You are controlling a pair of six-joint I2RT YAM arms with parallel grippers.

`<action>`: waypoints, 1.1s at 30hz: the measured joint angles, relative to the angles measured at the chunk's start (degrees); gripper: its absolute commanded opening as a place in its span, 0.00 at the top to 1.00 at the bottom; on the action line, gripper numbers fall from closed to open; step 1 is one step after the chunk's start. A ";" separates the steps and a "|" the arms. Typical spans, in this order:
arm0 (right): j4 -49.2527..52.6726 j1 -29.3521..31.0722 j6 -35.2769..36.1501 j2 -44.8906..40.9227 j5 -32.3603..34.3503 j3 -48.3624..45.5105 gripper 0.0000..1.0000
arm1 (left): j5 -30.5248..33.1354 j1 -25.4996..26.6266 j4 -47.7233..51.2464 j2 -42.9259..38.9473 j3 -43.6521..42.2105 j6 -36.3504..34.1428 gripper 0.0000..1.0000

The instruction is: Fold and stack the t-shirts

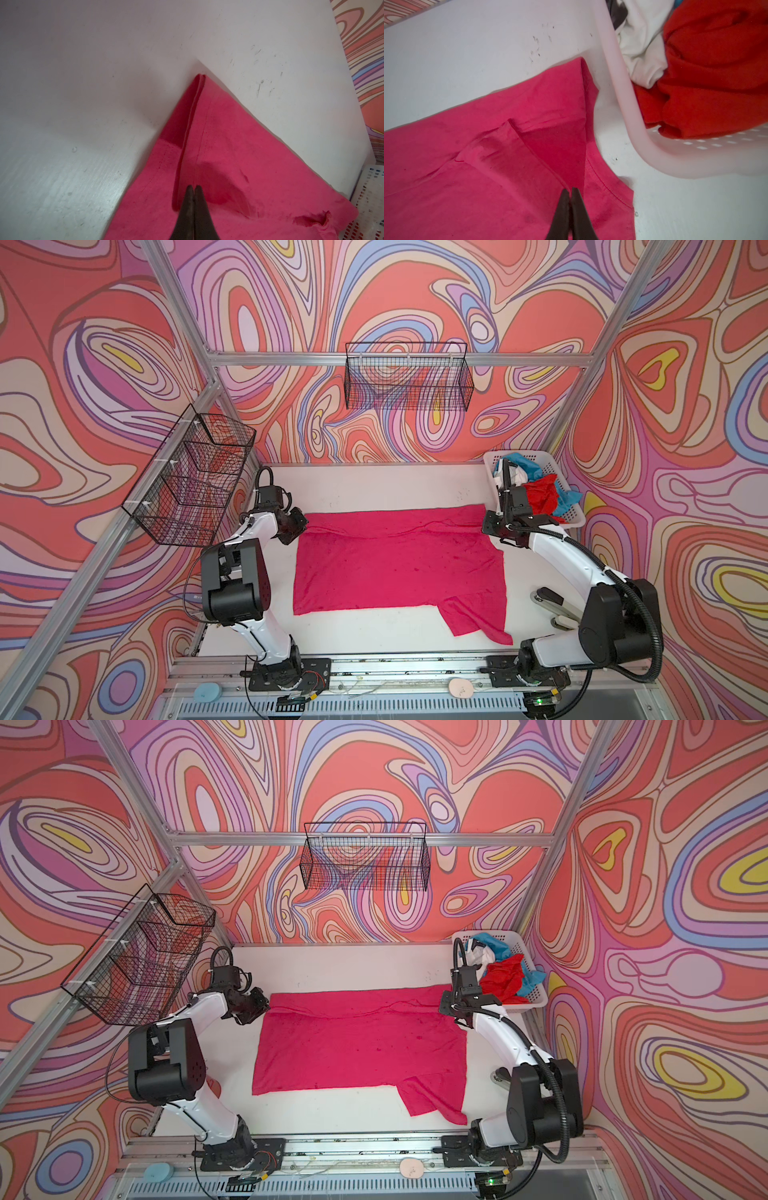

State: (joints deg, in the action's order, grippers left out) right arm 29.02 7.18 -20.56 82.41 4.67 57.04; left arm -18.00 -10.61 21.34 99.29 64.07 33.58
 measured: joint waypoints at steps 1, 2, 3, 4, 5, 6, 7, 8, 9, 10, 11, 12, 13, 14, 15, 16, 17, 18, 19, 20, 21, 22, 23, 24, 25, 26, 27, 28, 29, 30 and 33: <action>0.00 0.00 -0.22 0.00 0.00 -0.57 1.00 | 0.15 0.00 0.15 0.00 0.00 -0.07 1.00; -0.02 0.00 -0.52 0.00 -0.07 -1.20 1.00 | 0.44 0.00 0.39 0.00 0.00 -0.20 1.00; 0.00 0.00 -0.76 0.00 -0.07 -1.64 1.00 | 0.68 0.00 0.63 0.02 0.00 -0.37 1.00; -0.04 -0.02 -1.03 0.00 -0.09 -2.14 1.00 | 0.98 0.00 0.90 0.09 0.00 -0.48 1.00; -0.07 -0.02 -1.29 0.00 -0.09 -2.60 1.00 | 1.36 0.00 1.25 0.20 0.00 -0.59 1.00; -0.09 -0.02 -1.46 0.00 -0.07 -2.91 1.00 | 1.62 0.00 1.64 0.37 0.00 -0.63 1.00; -0.07 -0.02 -1.68 0.00 -0.02 -3.28 1.00 | 1.88 0.00 1.92 0.61 0.00 -0.76 1.00; -0.07 -0.02 -1.86 0.02 0.02 -3.52 1.00 | 2.19 0.00 2.19 0.94 0.00 -0.81 1.00; -0.07 -0.02 -2.01 0.11 0.04 -3.69 1.00 | 2.43 0.00 2.38 1.18 0.00 -0.83 1.00; -0.04 -0.02 -2.12 0.22 0.09 -3.78 1.00 | 2.69 0.00 2.64 1.51 0.00 -0.83 1.00; -0.04 -0.02 -2.27 0.33 0.17 -3.80 1.00 | 2.89 0.00 2.78 1.86 0.00 -0.85 1.00; -0.07 -0.02 -2.38 0.46 0.26 -3.82 1.00 | 3.04 0.00 2.89 2.10 -0.02 -0.83 1.00; -0.09 -0.02 -2.51 0.59 0.39 -3.82 1.00 | 3.13 0.00 2.93 2.43 -0.02 -0.85 1.00; -0.15 -0.02 -2.67 0.72 0.50 -3.91 1.00 | 3.23 0.00 2.93 2.71 -0.02 -0.83 1.00; -0.20 -0.02 -2.73 0.81 0.59 -4.07 1.00 | 3.30 0.00 2.93 2.86 -0.02 -0.83 1.00; -0.20 -0.02 -2.80 0.90 0.70 -4.28 1.00 | 3.32 0.00 2.93 3.04 -0.11 -0.83 1.00; -0.22 -0.02 -2.93 1.01 0.87 -4.55 1.00 | 3.45 0.00 3.02 3.17 -0.13 -0.83 1.00; -0.17 -0.02 -2.99 1.14 0.98 -4.76 1.00 | 3.50 0.00 3.04 3.26 -0.15 -0.83 1.00; -0.17 -0.02 -3.08 1.33 1.09 -4.94 1.00 | 3.54 0.00 3.06 3.37 -0.17 -0.83 1.00; -0.15 -0.02 -3.13 1.62 1.14 -5.01 1.00 | 3.61 0.00 3.10 3.43 -0.22 -0.83 1.00; -0.15 -0.02 -3.15 1.84 1.14 -5.07 1.00 | 3.67 0.00 3.15 3.45 -0.24 -0.83 1.00; -0.17 -0.02 -3.19 2.03 1.14 -5.18 1.00 | 3.72 0.00 3.17 3.48 -0.24 -0.81 1.00; -0.17 -0.02 -3.26 2.14 1.09 -5.31 1.00 | 3.72 0.00 3.21 3.48 -0.24 -0.83 0.99; -0.20 -0.02 -3.37 2.19 1.09 -5.55 1.00 | 3.72 0.00 3.30 3.48 -0.24 -0.83 0.95; -0.15 -0.02 -3.54 2.23 1.07 -5.77 0.99 | 3.74 0.00 3.34 3.48 -0.24 -0.81 0.90; -0.11 -0.02 -3.65 2.25 1.03 -5.95 0.95 | 3.72 0.00 3.45 3.48 -0.24 -0.81 0.85; 0.00 -0.02 -3.78 2.27 0.98 -6.12 0.91 | 3.72 0.00 3.58 3.45 -0.24 -0.79 0.80; 0.22 -0.02 -3.98 2.29 0.96 -6.25 0.87 | 3.80 0.00 3.78 3.41 -0.24 -0.79 0.73; 0.48 -0.02 -4.02 2.29 0.92 -6.32 0.83 | 3.87 -0.02 3.89 3.26 -0.35 -0.76 0.67; 0.92 -0.02 -4.15 2.32 0.96 -6.32 0.80 | 3.96 -0.07 4.15 2.95 -0.57 -0.72 0.62; 2.23 -0.02 -4.15 2.29 0.96 -6.23 0.75 | 4.09 -0.11 5.09 1.20 -1.11 -0.61 0.56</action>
State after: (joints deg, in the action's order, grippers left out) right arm 31.24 7.16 -24.71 84.71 5.63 50.81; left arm -13.91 -10.72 26.44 100.49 62.96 32.97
